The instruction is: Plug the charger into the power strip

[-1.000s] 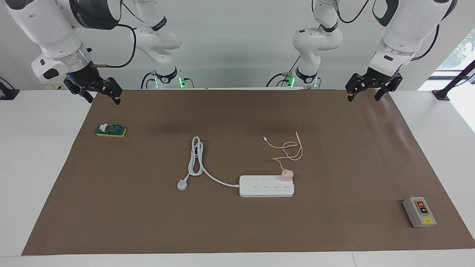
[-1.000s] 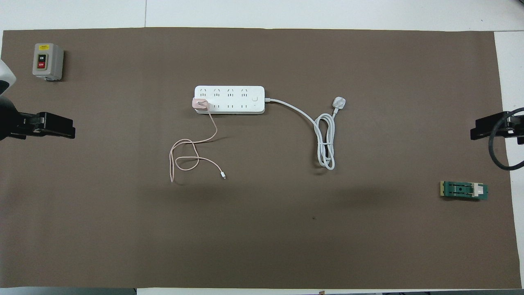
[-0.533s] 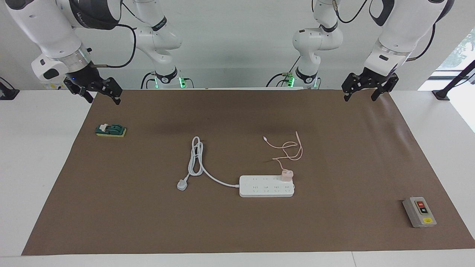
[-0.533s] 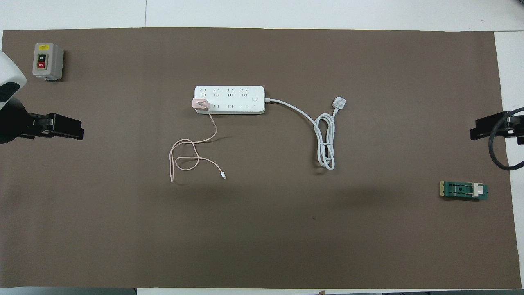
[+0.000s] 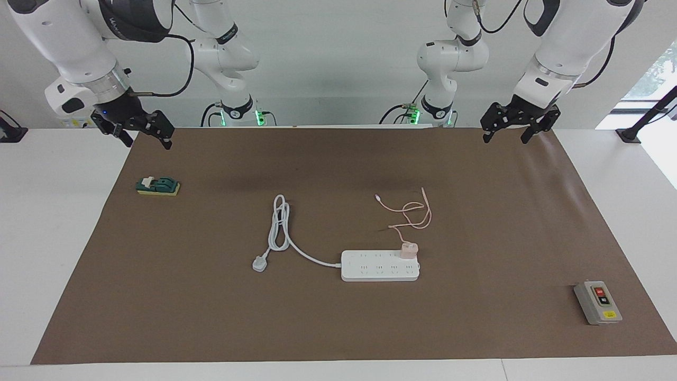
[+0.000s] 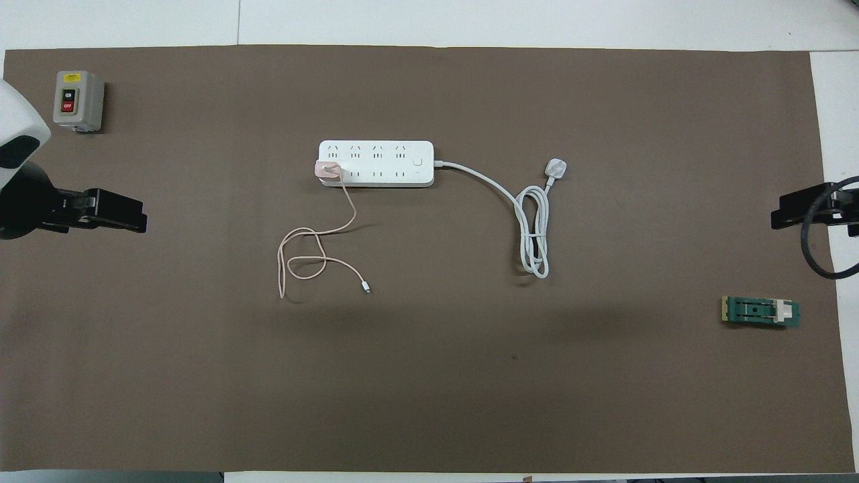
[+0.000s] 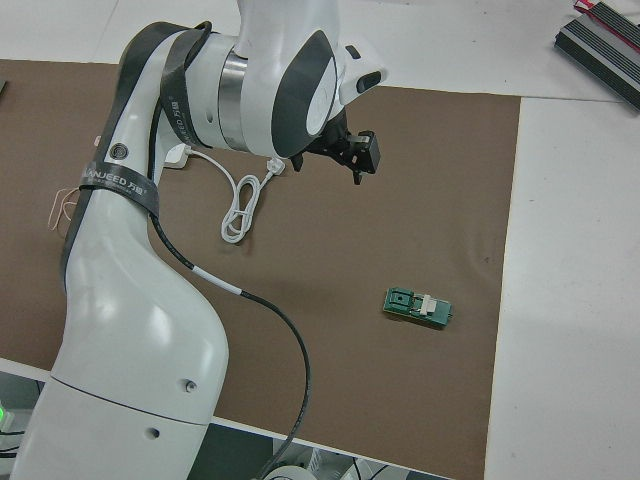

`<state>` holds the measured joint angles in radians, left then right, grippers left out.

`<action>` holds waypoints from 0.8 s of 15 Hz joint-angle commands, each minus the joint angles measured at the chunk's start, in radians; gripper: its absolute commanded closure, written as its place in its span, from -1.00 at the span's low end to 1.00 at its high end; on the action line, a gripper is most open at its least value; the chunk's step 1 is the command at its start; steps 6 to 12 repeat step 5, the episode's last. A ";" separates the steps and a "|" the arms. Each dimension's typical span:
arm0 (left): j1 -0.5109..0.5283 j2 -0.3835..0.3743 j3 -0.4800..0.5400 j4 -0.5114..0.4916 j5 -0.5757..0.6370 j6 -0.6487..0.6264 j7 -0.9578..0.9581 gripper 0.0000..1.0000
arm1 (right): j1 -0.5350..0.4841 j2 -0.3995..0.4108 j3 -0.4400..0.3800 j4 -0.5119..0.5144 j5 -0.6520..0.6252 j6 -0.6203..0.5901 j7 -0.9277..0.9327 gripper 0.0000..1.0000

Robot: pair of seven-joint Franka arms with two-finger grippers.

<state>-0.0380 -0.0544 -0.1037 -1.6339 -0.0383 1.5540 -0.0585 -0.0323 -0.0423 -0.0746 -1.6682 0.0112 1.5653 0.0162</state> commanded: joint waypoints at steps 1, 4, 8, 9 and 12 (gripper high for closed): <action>-0.011 -0.022 0.013 -0.021 -0.009 -0.017 -0.014 -1.00 | -0.005 -0.005 0.006 0.007 -0.013 -0.021 -0.018 -1.00; 0.000 -0.024 0.012 -0.024 -0.009 -0.017 -0.012 -1.00 | -0.005 -0.005 0.006 0.007 -0.013 -0.021 -0.018 -1.00; 0.000 -0.022 0.013 -0.024 -0.009 -0.020 -0.012 -1.00 | -0.005 -0.005 0.006 0.005 -0.011 -0.021 -0.018 -1.00; 0.000 -0.022 0.013 -0.024 -0.009 -0.020 -0.012 -1.00 | -0.005 -0.005 0.006 0.005 -0.011 -0.021 -0.018 -1.00; 0.000 -0.022 0.013 -0.024 -0.009 -0.020 -0.012 -1.00 | -0.005 -0.005 0.006 0.005 -0.011 -0.021 -0.018 -1.00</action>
